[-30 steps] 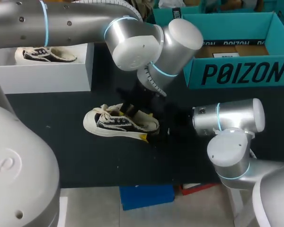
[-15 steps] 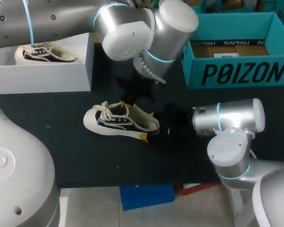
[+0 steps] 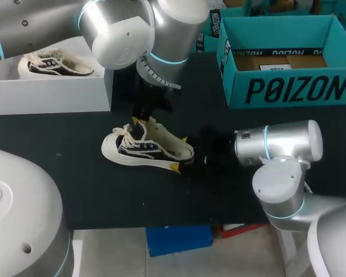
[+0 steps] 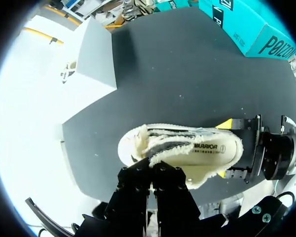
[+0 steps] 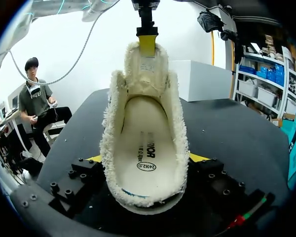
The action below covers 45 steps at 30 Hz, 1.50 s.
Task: Take the shoe out of the shoebox, open the shoe tongue, remove and reinsert the insole, then place the shoe into the shoebox
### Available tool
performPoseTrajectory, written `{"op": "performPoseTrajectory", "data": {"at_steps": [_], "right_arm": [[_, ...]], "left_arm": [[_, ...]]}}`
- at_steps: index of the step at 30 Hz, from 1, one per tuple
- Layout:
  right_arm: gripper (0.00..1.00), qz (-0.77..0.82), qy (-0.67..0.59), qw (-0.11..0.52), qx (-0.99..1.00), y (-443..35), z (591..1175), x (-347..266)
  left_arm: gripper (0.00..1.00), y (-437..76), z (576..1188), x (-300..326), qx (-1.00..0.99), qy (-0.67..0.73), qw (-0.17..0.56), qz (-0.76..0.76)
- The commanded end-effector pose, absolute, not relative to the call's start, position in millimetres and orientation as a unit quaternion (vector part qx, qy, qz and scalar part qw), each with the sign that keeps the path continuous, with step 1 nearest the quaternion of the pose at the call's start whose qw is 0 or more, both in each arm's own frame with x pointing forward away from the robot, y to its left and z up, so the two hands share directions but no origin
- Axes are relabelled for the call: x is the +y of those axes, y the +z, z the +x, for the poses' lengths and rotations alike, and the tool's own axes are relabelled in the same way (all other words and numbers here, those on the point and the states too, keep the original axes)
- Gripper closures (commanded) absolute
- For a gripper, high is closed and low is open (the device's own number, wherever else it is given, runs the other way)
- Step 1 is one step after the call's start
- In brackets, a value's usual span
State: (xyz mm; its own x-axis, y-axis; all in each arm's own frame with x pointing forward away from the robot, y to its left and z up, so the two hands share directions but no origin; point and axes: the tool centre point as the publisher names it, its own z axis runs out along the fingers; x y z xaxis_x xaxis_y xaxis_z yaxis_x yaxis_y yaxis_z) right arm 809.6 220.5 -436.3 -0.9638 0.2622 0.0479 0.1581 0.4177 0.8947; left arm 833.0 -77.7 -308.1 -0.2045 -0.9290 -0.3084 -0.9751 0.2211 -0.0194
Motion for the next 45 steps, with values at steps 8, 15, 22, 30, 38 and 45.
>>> {"op": "performPoseTrajectory", "data": {"at_steps": [8, 15, 22, 30, 38, 45], "right_arm": [[1.0, 0.127, 0.527, 0.053, 0.838, -452, 813, 233], [1.0, 0.127, 0.527, 0.053, 0.838, -452, 813, 233], [1.0, 0.127, 0.527, 0.053, 0.838, -452, 813, 233], [1.0, 0.127, 0.527, 0.053, 0.838, -452, 813, 233], [1.0, 0.127, 0.527, 0.053, 0.838, -452, 813, 233], [1.0, 0.127, 0.527, 0.053, 0.838, -452, 813, 233]], "left_arm": [[1.0, -312, 825, -30, 0.761, 0.013, 0.067, -0.646], [1.0, -323, 824, -11, 0.748, 0.011, 0.056, -0.661], [1.0, -333, 823, -1, 0.74, 0.012, 0.052, -0.67], [1.0, -343, 823, 5, 0.733, 0.017, 0.049, -0.679], [0.93, -346, 824, 8, 0.73, 0.023, 0.05, -0.681], [0.0, -332, 825, -1, 0.775, -0.005, 0.023, -0.632]]}}
